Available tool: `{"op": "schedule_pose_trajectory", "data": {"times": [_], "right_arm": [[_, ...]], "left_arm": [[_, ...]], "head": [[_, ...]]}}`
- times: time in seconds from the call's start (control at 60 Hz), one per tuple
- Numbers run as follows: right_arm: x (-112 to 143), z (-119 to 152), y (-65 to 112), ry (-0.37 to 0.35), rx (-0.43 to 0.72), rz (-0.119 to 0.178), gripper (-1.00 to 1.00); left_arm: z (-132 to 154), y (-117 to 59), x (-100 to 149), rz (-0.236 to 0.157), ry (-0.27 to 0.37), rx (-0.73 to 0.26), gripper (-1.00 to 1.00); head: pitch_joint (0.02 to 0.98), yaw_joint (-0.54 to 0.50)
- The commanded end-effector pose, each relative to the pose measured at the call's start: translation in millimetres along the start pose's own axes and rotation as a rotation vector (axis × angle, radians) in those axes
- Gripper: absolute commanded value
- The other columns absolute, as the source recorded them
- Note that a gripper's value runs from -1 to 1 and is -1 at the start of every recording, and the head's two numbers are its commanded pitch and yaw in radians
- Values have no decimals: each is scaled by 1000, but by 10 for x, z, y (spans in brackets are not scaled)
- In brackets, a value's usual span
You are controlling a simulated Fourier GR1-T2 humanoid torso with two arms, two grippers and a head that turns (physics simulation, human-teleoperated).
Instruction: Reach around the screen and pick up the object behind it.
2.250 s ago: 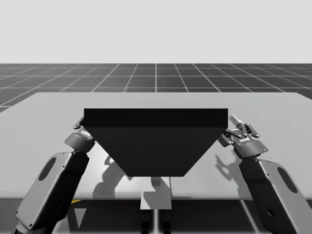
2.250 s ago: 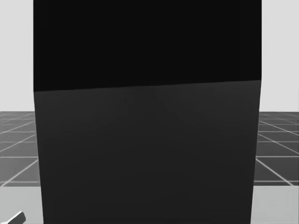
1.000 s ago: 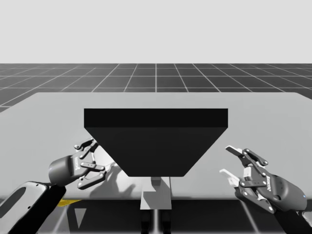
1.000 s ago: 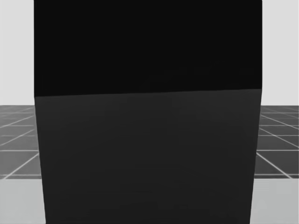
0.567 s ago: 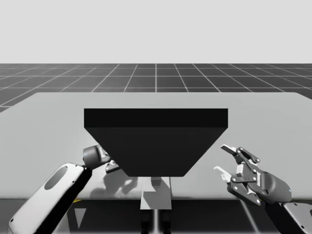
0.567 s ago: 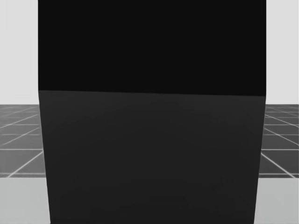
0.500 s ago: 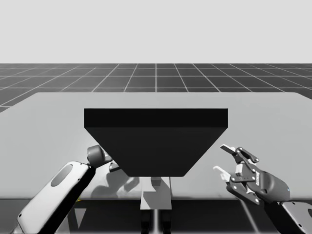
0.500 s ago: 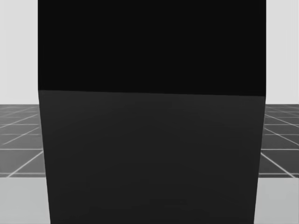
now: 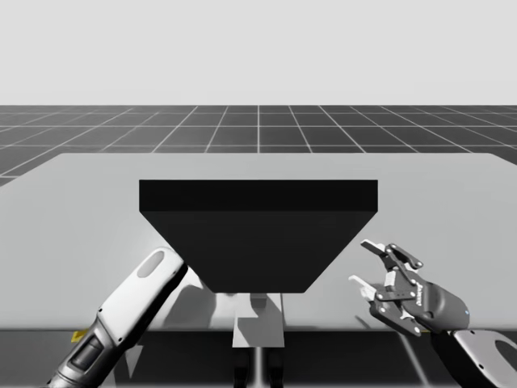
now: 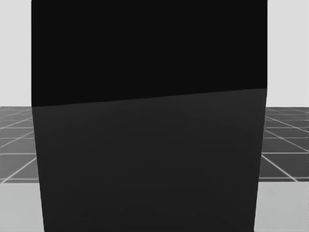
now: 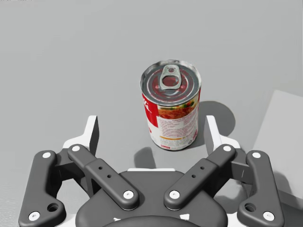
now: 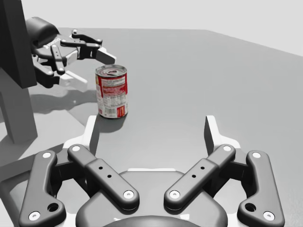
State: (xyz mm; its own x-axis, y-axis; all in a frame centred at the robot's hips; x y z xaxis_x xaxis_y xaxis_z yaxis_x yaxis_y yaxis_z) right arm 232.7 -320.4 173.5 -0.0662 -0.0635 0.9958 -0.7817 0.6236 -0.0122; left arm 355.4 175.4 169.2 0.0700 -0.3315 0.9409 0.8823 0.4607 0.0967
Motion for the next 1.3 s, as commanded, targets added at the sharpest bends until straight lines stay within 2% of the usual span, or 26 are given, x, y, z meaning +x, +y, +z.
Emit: {"op": "schedule_pose_trajectory", "data": {"times": [0.017,0.367,0.533,0.55,0.567,0.583,0.6,0.617,0.667,0.75,0.883,0.967,1.167,1.3], "right_arm": [[-39,-11,49,4,78,-18,-1000],[-78,-16,52,9,82,-18,-1000],[-70,-18,61,7,83,-15,-1000],[-69,-18,61,7,83,-15,-1000],[-69,-18,61,8,83,-14,-1000],[-67,-19,63,8,83,-13,-1000],[-66,-20,64,8,83,-14,-1000],[-66,-19,64,8,83,-14,-1000],[-64,-23,65,8,83,-12,-1000],[-61,-29,66,7,84,-11,-1000],[-68,-29,67,1,85,-12,-1000],[-77,-34,66,1,83,-11,-1000],[-58,-38,69,-5,84,-8,-1000],[-49,-48,74,-5,87,-4,-1000]], "left_arm": [[-197,26,10,-11,11,-32,-1000],[-636,-50,18,-19,20,-94,-1000],[-653,-64,-75,37,27,-111,-1000],[-652,-65,-83,36,30,-110,-953],[-648,-68,-92,38,29,-105,-882],[-644,-71,-118,44,36,-110,-147],[-638,-74,-122,42,37,-110,713],[-635,-74,-124,40,38,-111,855],[-618,-72,-127,43,38,-107,977],[-557,-66,-111,51,32,-101,1000],[-338,-86,-77,35,21,-61,1000],[-76,-101,-75,12,23,-21,1000],[473,-36,-103,-2,17,84,1000],[855,20,10,-22,-2,156,1000]], "head": [[190,-21],[192,-29],[193,-31],[193,-31],[194,-31],[194,-30],[194,-30],[194,-30],[193,-30],[193,-29],[193,-25],[192,-26],[184,-22],[178,-20]]}}
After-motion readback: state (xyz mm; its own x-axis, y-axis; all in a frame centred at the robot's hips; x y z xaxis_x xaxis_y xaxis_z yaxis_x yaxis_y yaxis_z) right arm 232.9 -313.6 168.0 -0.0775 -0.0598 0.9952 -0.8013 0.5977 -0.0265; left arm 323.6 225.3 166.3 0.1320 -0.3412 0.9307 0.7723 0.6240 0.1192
